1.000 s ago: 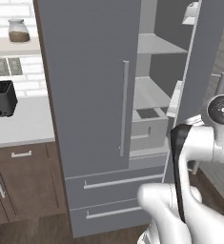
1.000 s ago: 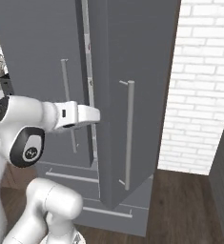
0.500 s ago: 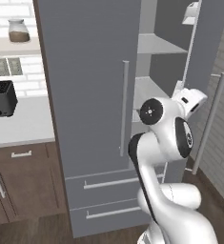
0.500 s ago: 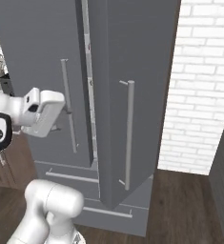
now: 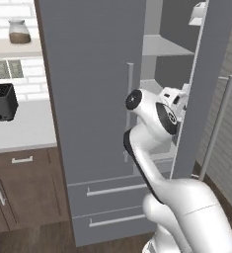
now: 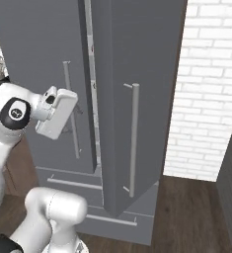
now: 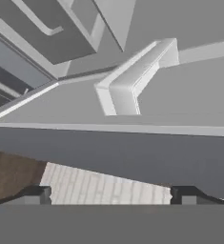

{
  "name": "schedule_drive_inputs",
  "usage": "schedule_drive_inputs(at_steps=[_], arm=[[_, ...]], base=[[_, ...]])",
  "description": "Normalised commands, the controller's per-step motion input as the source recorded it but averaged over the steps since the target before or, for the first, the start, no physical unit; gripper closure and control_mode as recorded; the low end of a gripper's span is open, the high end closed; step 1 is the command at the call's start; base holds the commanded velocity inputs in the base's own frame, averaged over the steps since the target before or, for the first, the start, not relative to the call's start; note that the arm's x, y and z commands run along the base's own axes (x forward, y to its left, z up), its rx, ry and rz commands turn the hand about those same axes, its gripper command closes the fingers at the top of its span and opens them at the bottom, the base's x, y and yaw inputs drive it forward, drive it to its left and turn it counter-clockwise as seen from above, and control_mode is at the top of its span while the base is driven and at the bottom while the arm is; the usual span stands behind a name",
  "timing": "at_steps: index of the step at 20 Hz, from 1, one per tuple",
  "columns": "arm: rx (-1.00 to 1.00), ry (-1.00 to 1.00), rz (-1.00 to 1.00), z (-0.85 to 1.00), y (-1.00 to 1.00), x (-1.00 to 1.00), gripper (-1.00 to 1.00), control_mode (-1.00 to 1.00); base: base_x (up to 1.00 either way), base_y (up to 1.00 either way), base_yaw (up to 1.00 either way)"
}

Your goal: Take the strawberry from the fridge and place it on top of the pancake, located on the dining counter.

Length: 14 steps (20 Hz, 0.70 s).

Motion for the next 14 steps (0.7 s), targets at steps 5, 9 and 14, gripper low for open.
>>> schedule_drive_inputs(at_steps=[5, 9, 14], arm=[[-0.01, 0.00, -0.02, -0.35, -0.01, 0.68, -1.00, -1.00], [-0.04, 0.09, -0.03, -0.09, -0.01, 0.62, -1.00, -1.00], [-0.12, 0.21, -0.08, 0.00, -0.14, 0.21, -1.00, -1.00]], base=[[0.00, 0.00, 0.00], [0.00, 0.00, 0.00], [0.00, 0.00, 0.00]])
